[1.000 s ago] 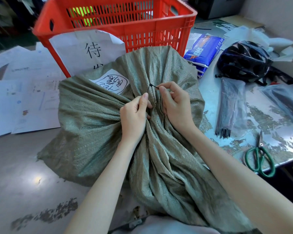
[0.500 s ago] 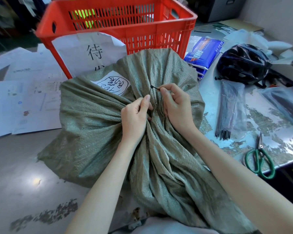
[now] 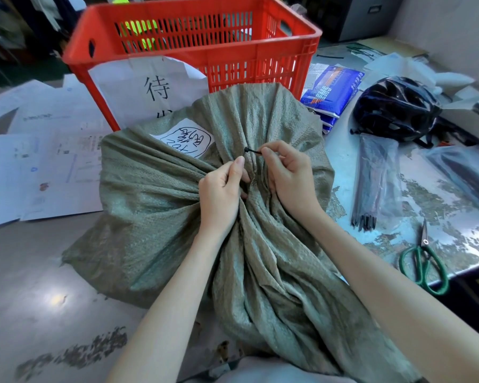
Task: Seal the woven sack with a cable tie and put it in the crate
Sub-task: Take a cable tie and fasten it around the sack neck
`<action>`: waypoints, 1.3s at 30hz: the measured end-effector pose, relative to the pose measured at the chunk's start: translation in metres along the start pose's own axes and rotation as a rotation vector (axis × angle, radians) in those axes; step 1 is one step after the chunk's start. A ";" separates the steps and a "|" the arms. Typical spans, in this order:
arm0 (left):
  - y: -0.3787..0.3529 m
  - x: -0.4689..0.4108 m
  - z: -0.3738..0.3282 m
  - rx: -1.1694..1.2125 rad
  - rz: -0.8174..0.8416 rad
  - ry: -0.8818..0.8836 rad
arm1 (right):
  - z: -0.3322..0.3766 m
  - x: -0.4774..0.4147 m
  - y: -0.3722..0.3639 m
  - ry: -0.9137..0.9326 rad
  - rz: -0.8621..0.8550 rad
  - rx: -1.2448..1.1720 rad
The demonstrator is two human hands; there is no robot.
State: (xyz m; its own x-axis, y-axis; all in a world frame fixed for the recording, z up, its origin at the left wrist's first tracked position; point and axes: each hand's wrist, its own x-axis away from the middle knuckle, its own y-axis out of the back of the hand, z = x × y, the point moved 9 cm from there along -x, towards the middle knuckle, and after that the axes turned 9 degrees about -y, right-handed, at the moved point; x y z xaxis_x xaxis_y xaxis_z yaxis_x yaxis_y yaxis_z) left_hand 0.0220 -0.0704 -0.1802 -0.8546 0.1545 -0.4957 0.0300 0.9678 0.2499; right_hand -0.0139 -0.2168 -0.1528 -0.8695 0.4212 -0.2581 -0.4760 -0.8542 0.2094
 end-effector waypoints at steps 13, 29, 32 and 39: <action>-0.003 -0.001 0.004 0.156 0.069 0.065 | 0.011 0.002 -0.013 0.099 0.210 0.165; -0.006 0.006 -0.013 0.146 0.240 -0.015 | 0.021 -0.004 -0.011 -0.003 0.304 0.033; -0.006 0.007 -0.021 0.210 0.232 -0.007 | 0.024 -0.001 -0.004 0.013 0.231 -0.015; -0.005 -0.001 -0.051 0.288 0.203 -0.102 | 0.047 0.006 0.012 0.043 0.080 -0.172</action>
State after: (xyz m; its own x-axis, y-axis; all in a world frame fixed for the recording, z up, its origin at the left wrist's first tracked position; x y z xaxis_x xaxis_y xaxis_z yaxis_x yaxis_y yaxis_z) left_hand -0.0038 -0.0853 -0.1382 -0.7607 0.3544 -0.5438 0.3510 0.9293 0.1147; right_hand -0.0312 -0.2098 -0.1073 -0.8953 0.3396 -0.2883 -0.3728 -0.9255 0.0676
